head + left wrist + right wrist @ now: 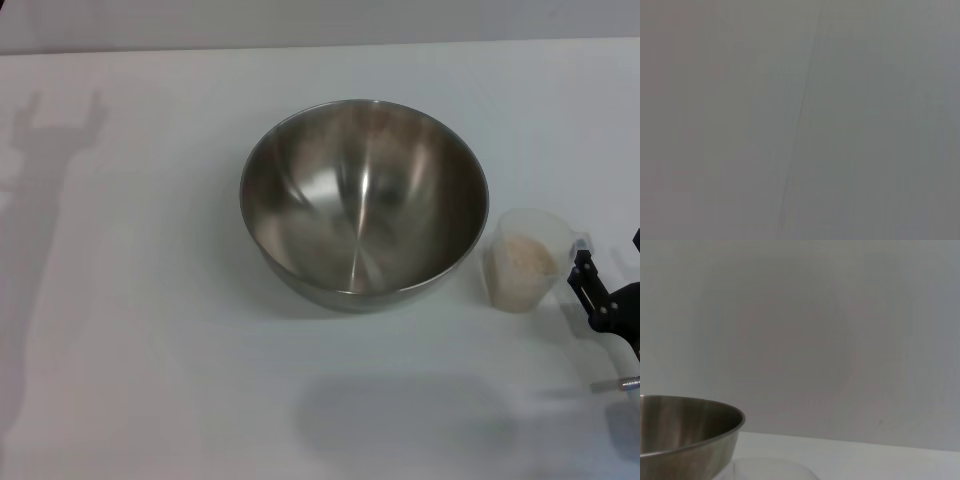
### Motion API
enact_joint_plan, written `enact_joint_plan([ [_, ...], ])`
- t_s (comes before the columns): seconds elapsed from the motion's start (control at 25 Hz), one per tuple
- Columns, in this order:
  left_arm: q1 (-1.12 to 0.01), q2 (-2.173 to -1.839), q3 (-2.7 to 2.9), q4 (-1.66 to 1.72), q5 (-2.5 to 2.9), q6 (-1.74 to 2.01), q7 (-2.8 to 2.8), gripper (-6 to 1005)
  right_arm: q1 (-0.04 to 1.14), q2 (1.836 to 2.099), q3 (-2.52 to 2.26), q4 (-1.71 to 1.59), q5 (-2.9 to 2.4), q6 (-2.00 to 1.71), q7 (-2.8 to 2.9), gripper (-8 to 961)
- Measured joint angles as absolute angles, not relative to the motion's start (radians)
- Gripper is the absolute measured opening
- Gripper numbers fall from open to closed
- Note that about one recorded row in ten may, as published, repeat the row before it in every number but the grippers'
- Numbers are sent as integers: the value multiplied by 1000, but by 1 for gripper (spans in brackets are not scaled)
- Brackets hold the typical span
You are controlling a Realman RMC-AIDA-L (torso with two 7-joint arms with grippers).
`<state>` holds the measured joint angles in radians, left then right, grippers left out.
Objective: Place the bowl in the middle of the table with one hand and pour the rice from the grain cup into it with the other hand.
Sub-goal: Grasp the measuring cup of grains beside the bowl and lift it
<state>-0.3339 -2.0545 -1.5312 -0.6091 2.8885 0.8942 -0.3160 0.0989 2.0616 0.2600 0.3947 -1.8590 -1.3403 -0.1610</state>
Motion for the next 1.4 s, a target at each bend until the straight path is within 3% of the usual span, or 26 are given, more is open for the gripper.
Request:
enact_joint_plan([
  [0.76, -330, -2056, -1539, -610, 2889, 896, -317, 858, 140, 2074, 267, 357, -1856, -1318, -153, 685],
  [0.96, -330, -2056, -1547, -611, 2888, 896, -316, 858, 146, 2074, 267, 354, -1856, -1313, -134, 476],
  [1.4, -324, -2056, -1548, -613, 2888, 896, -320, 858, 158, 2074, 261, 346, -1860, -1313, -133, 238],
])
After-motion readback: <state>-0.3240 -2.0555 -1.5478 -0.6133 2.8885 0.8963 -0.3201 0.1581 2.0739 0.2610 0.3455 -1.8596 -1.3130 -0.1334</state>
